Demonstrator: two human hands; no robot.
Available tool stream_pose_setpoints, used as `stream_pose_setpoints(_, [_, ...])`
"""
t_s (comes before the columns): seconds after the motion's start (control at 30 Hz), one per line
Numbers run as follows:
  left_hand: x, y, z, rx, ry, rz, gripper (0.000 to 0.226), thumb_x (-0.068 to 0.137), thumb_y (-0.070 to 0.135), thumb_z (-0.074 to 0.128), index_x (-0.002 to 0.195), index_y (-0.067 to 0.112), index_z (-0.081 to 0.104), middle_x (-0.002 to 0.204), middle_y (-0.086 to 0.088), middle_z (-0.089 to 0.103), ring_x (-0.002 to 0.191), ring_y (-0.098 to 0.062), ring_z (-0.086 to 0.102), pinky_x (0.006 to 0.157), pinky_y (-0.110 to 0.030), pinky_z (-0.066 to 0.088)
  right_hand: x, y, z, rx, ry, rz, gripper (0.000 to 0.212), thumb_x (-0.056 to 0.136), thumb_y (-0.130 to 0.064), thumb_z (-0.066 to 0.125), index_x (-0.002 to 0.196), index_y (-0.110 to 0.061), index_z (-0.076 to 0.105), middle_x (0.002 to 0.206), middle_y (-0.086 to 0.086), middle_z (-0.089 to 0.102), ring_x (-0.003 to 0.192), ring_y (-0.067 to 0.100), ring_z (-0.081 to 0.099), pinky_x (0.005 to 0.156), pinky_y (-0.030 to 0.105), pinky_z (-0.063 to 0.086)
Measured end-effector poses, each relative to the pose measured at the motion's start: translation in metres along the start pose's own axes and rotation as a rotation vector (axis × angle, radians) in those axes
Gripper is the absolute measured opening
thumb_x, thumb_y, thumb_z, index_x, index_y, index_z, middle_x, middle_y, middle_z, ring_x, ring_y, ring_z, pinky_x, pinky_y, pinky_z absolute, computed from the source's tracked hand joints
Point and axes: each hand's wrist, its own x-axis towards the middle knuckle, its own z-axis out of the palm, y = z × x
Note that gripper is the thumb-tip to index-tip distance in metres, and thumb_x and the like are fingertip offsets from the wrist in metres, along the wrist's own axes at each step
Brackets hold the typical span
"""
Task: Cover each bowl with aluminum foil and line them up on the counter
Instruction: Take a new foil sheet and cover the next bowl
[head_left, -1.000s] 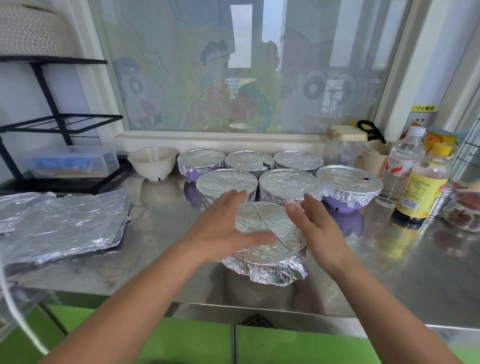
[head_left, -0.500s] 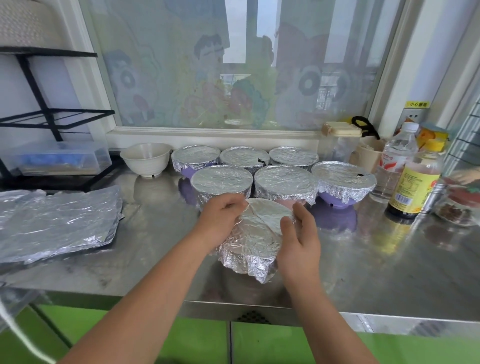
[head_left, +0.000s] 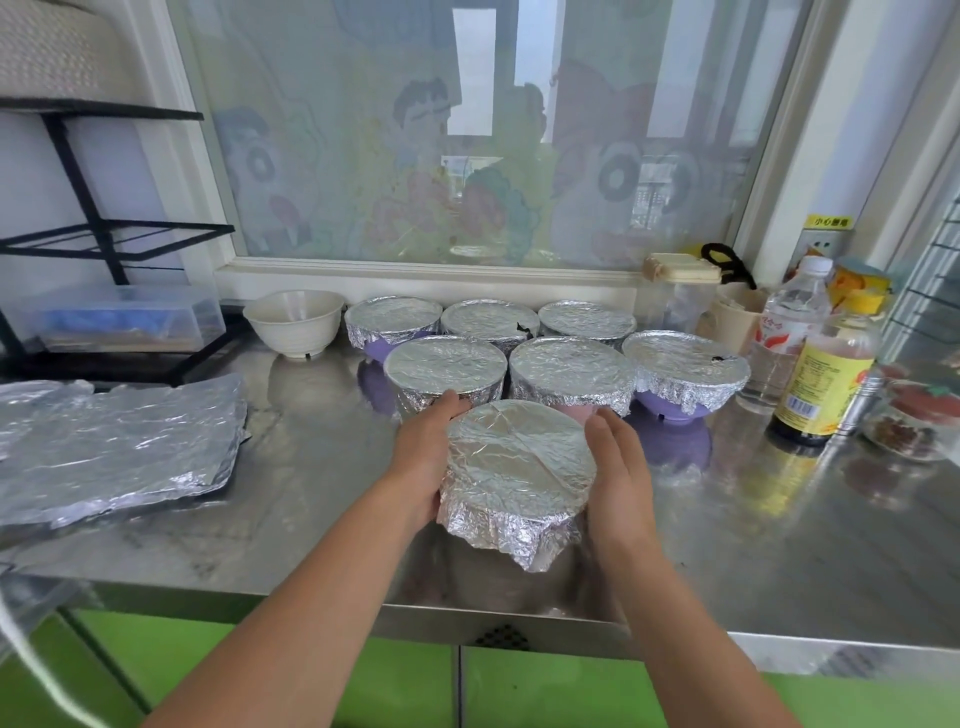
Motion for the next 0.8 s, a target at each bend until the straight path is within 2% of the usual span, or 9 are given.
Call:
stream_pose_setpoints(0.13, [-0.003,0.001,0.003,0.199,0.009,0.085,0.031,0.097,0.038,0.05,0.086,0.019,0.071,0.094,-0.009,0.074,0.091,-0.03,0.07,0.088,-0.048,0.053,0.016,0.004,-0.006,0.044,-0.18,0.108,0.062,0.079,-0.066,0.062,0.13,-0.03,0.061,0.137,-0.007,0.058,0.129,0.014,0.05,0.114,0.044,0.032])
stream_pose_setpoints(0.23, [-0.003,-0.003,0.003,0.181,0.046,0.105,0.03,0.098,0.033,0.05,0.104,0.012,0.071,0.102,-0.01,0.073,0.094,-0.027,0.069,0.089,-0.047,0.054,0.018,0.011,-0.002,0.091,-0.128,0.101,0.033,0.088,-0.047,0.056,0.112,-0.031,0.072,0.116,-0.005,0.071,0.115,0.016,0.062,0.108,0.049,0.042])
stream_pose_setpoints(0.3, [-0.004,-0.003,0.003,0.168,0.072,0.079,0.03,0.099,0.03,0.05,0.104,0.008,0.07,0.094,-0.01,0.072,0.082,-0.023,0.07,0.075,-0.036,0.057,0.017,0.01,0.0,0.123,-0.085,0.121,0.028,0.094,-0.037,0.051,0.106,-0.027,0.074,0.11,-0.004,0.073,0.111,0.016,0.065,0.106,0.048,0.044])
stream_pose_setpoints(0.37, [-0.01,-0.001,0.005,0.18,0.108,0.04,0.032,0.101,0.031,0.046,0.088,0.008,0.066,0.071,-0.007,0.067,0.058,-0.019,0.064,0.054,-0.025,0.051,0.015,0.01,0.002,0.162,-0.082,0.157,0.033,0.089,-0.042,0.052,0.105,-0.023,0.074,0.107,0.001,0.074,0.109,0.022,0.066,0.105,0.052,0.044])
stream_pose_setpoints(0.43, [-0.014,0.002,0.007,0.156,0.131,-0.019,0.036,0.102,0.034,0.045,0.085,0.008,0.063,0.067,-0.009,0.064,0.052,-0.019,0.061,0.047,-0.023,0.049,0.016,0.011,0.002,0.146,-0.099,0.175,0.041,0.082,-0.048,0.052,0.106,-0.023,0.074,0.107,0.004,0.074,0.108,0.026,0.066,0.104,0.055,0.044])
stream_pose_setpoints(0.53, [-0.017,0.009,0.007,0.076,0.109,-0.032,0.045,0.1,0.047,0.041,0.096,0.011,0.068,0.092,-0.014,0.072,0.076,-0.027,0.069,0.068,-0.036,0.057,0.022,0.005,-0.008,0.073,-0.17,0.166,0.039,0.086,-0.046,0.051,0.108,-0.025,0.074,0.108,0.001,0.073,0.108,0.023,0.067,0.102,0.048,0.046])
stream_pose_setpoints(0.6, [-0.023,0.01,0.003,0.177,0.172,0.112,0.041,0.097,0.051,0.042,0.093,0.019,0.066,0.106,-0.009,0.07,0.095,-0.026,0.066,0.089,-0.042,0.052,0.032,-0.002,-0.014,0.029,-0.186,0.113,0.04,0.085,-0.047,0.056,0.104,-0.018,0.075,0.105,0.003,0.073,0.104,0.025,0.067,0.098,0.043,0.047])
stream_pose_setpoints(0.7, [-0.065,0.002,0.01,0.672,0.221,0.482,0.044,0.096,0.053,0.037,0.118,0.022,0.06,0.128,0.001,0.06,0.121,-0.018,0.052,0.106,-0.037,0.037,0.049,-0.015,-0.012,0.047,-0.255,0.087,0.038,0.091,-0.039,0.06,0.105,-0.006,0.071,0.114,0.015,0.07,0.109,0.027,0.065,0.105,0.04,0.045])
stream_pose_setpoints(0.8, [-0.1,-0.019,0.041,1.176,0.131,0.569,0.08,0.085,0.069,0.009,0.144,0.024,0.037,0.152,-0.002,0.035,0.143,-0.025,0.023,0.117,-0.047,0.018,0.059,-0.021,-0.001,-0.051,-0.41,0.123,0.041,0.09,-0.039,0.061,0.111,-0.004,0.07,0.113,0.011,0.071,0.105,0.024,0.066,0.107,0.039,0.044])
